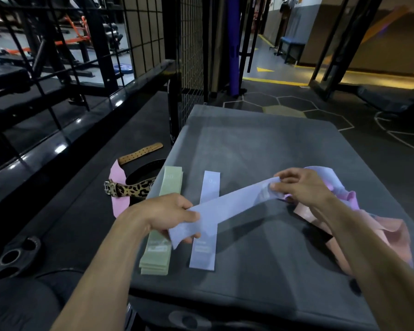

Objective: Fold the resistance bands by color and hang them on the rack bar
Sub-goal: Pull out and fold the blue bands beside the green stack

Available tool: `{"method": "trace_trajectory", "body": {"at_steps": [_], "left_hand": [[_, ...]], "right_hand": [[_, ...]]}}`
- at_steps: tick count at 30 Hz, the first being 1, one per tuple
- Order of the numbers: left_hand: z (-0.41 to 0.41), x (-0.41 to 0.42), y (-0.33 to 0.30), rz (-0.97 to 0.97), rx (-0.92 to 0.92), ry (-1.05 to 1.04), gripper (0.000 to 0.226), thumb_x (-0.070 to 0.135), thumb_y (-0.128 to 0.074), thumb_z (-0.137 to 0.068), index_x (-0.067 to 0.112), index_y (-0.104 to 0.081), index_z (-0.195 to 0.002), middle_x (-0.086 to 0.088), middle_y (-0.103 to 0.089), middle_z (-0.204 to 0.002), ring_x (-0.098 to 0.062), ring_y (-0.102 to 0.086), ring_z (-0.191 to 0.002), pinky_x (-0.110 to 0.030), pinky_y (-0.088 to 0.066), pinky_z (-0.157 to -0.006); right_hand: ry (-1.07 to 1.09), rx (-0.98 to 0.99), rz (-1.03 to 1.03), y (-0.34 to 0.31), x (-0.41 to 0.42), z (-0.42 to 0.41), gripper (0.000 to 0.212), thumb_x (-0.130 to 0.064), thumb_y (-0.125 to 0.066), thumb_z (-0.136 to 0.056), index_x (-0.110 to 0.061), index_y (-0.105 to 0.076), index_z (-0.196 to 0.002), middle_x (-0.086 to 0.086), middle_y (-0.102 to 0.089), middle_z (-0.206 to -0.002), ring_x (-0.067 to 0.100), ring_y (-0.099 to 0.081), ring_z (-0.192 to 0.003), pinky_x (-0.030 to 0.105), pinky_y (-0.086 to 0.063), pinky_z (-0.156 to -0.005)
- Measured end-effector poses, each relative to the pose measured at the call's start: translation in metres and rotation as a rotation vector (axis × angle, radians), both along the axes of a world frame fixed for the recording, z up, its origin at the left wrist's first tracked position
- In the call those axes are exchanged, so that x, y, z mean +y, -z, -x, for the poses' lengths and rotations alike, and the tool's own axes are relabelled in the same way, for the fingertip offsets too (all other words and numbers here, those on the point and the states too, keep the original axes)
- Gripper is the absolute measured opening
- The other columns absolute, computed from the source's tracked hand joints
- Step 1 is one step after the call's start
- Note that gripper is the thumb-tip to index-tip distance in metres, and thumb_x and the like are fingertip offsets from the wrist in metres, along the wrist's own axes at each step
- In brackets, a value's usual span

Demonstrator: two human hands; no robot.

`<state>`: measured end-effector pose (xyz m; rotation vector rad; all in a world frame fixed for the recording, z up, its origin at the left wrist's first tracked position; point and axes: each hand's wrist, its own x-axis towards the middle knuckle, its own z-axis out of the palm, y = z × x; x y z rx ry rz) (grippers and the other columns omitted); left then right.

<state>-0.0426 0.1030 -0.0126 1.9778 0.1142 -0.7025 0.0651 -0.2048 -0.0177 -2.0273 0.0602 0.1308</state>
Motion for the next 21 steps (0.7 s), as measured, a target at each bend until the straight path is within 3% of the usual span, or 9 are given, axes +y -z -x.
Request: {"method": "trace_trajectory", "body": {"at_steps": [4,7,10,12,14,16,18,21], "left_hand": [[-0.001,0.005,-0.001,-0.084,-0.006,-0.072,0.016,0.015,-0.058,-0.102,0.002,-0.067,-0.100,-0.016,-0.075,-0.088,-0.025,-0.073,-0.072,-0.036,-0.062,-0.067],[-0.005,0.012,0.001,-0.099,-0.017,-0.164,0.014,0.006,-0.057,-0.100,-0.003,-0.066,-0.102,-0.016,-0.074,-0.082,-0.021,-0.068,-0.063,-0.032,-0.062,-0.062],[-0.012,0.016,0.005,-0.206,-0.119,-0.227,0.015,0.008,-0.056,-0.097,0.005,-0.070,-0.094,-0.006,-0.074,-0.075,-0.017,-0.063,-0.059,-0.026,-0.055,-0.055],[-0.017,0.014,0.010,-0.327,-0.207,-0.200,0.013,0.016,-0.061,-0.094,0.017,-0.072,-0.086,0.001,-0.075,-0.079,-0.015,-0.063,-0.064,-0.023,-0.052,-0.057],[-0.023,0.006,0.017,-0.489,-0.336,-0.172,0.013,0.025,-0.065,-0.091,0.027,-0.069,-0.079,0.005,-0.074,-0.087,-0.015,-0.067,-0.079,-0.027,-0.056,-0.072],[-0.028,-0.006,0.025,-0.618,-0.413,-0.170,0.005,0.030,-0.063,-0.093,0.028,-0.067,-0.089,0.003,-0.071,-0.100,-0.021,-0.066,-0.095,-0.035,-0.056,-0.085],[-0.030,-0.020,0.033,-0.773,-0.464,-0.121,0.015,0.029,-0.056,-0.097,0.018,-0.064,-0.105,-0.003,-0.067,-0.111,-0.027,-0.062,-0.104,-0.036,-0.052,-0.082],[-0.028,-0.032,0.044,-1.017,-0.518,0.002,0.018,0.016,-0.052,-0.098,0.015,-0.060,-0.114,-0.006,-0.060,-0.119,-0.026,-0.053,-0.115,-0.037,-0.046,-0.081]], "right_hand": [[0.117,-0.084,0.037,-0.002,0.004,-0.013,0.014,-0.009,-0.076,-0.084,-0.017,-0.073,-0.095,-0.003,-0.069,-0.083,0.016,-0.060,-0.071,0.023,-0.050,-0.056],[0.164,-0.076,0.059,0.000,0.006,-0.016,0.012,-0.006,-0.070,-0.086,-0.018,-0.071,-0.084,0.004,-0.068,-0.078,0.017,-0.060,-0.067,0.023,-0.052,-0.052],[0.130,0.032,0.052,0.004,0.011,-0.012,0.008,-0.003,-0.068,-0.084,-0.009,-0.071,-0.089,0.011,-0.066,-0.075,0.022,-0.061,-0.063,0.024,-0.053,-0.054],[0.090,0.047,0.087,0.006,0.012,-0.009,0.011,-0.002,-0.066,-0.083,-0.006,-0.071,-0.092,0.013,-0.063,-0.075,0.023,-0.058,-0.065,0.024,-0.051,-0.052],[0.088,0.026,0.125,0.006,0.013,-0.007,0.011,-0.001,-0.064,-0.084,-0.006,-0.070,-0.092,0.012,-0.062,-0.075,0.020,-0.055,-0.061,0.020,-0.047,-0.044],[0.074,0.014,0.170,0.007,0.013,-0.002,0.013,-0.001,-0.063,-0.085,-0.007,-0.070,-0.093,0.013,-0.062,-0.075,0.020,-0.054,-0.058,0.020,-0.044,-0.041],[0.047,0.012,0.218,0.006,0.012,0.002,0.016,-0.001,-0.061,-0.085,-0.009,-0.071,-0.096,0.013,-0.064,-0.078,0.021,-0.056,-0.059,0.019,-0.044,-0.041],[0.002,0.010,0.250,0.005,0.011,0.007,0.018,-0.002,-0.062,-0.086,-0.013,-0.070,-0.096,0.011,-0.066,-0.082,0.020,-0.058,-0.062,0.020,-0.047,-0.046]]}}
